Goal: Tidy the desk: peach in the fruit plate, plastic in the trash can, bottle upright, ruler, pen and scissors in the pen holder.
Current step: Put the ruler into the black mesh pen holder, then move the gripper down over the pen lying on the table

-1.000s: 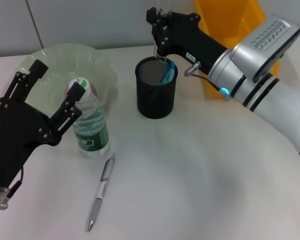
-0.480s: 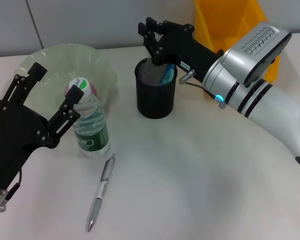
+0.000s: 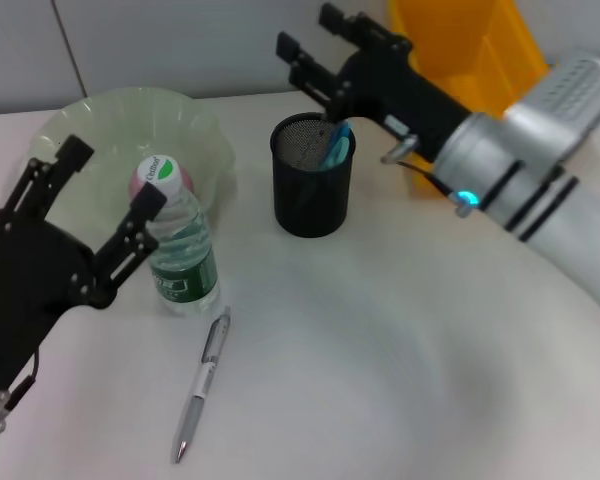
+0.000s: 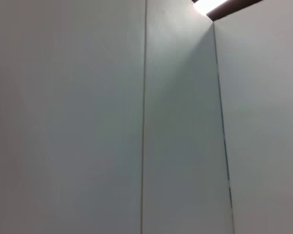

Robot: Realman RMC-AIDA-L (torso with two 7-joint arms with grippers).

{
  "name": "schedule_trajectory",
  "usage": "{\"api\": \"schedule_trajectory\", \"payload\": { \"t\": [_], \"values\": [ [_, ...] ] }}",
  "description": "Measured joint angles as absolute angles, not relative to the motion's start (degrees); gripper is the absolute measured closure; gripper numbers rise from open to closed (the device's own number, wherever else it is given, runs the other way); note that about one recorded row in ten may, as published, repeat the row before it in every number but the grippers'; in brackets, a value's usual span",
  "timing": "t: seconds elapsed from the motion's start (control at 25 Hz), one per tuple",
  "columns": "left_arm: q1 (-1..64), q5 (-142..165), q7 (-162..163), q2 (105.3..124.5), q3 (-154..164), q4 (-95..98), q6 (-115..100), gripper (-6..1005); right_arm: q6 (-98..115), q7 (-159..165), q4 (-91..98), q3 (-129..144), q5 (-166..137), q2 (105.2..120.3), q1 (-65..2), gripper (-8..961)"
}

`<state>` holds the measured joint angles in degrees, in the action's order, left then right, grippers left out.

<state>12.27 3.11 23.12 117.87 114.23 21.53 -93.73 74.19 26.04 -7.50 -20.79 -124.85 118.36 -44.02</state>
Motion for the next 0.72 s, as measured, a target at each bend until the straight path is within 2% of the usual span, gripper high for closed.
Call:
{"api": "schedule_trajectory", "payload": {
  "t": [0.16, 0.2, 0.32, 0.6, 0.64, 0.72],
  "values": [
    [11.90, 4.60, 23.18, 117.42, 114.10, 21.52, -94.05, 187, 81.18, 33.45, -3.42, -19.83, -127.93, 117.30, -42.80, 496],
    [11.05, 7.34, 23.27, 116.70, 113.90, 21.53, -94.69, 187, 86.22, 37.82, 0.60, -19.64, -130.21, 117.05, -42.26, 477],
    [10.60, 7.79, 23.56, 116.62, 114.08, 21.53, -94.92, 187, 91.25, 41.36, 5.38, -19.40, -131.84, 117.19, -41.71, 245],
    [10.04, 11.80, 27.60, 116.80, 113.97, 21.73, -93.93, 187, 104.08, 44.81, 19.99, -14.45, -132.04, 118.73, -36.65, 191],
    [9.71, 12.20, 27.91, 117.61, 113.98, 22.52, -92.01, 186, 104.08, 44.81, 19.99, -14.45, -132.04, 118.73, -36.65, 191],
    [9.67, 12.32, 28.16, 118.04, 114.21, 23.69, -89.90, 186, 105.14, 44.63, 21.01, -14.35, -132.12, 118.98, -34.95, 191]
  ]
}}
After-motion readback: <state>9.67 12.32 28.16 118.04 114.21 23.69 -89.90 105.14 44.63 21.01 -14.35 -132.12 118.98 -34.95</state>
